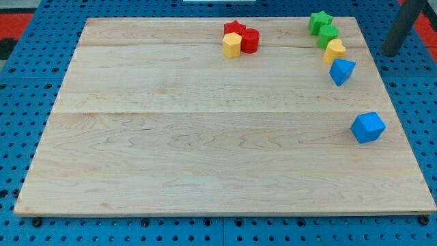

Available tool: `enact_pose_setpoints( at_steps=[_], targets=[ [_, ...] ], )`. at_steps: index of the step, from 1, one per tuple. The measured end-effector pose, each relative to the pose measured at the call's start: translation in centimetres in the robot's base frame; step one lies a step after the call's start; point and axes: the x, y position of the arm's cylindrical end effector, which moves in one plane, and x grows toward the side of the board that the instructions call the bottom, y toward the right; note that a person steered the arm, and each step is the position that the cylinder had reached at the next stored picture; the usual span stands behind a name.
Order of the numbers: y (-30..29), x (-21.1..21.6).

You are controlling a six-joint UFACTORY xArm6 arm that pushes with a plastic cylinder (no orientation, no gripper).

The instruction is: Move the yellow heart closer to yellow hexagon

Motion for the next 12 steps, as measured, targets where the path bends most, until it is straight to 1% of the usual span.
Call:
enact_pose_setpoints(
  at_steps=[2, 3, 5, 8, 9, 10, 11, 12],
  targets=[
    [-0.4, -0.4],
    [-3.8, -0.4],
    [-6.5, -0.4],
    [-18.4, -0.4],
    [-20.1, -0.4],
    [-20.2, -0.4],
    [-22.3, -0.4],
    [-22.5, -0.4]
  ],
)
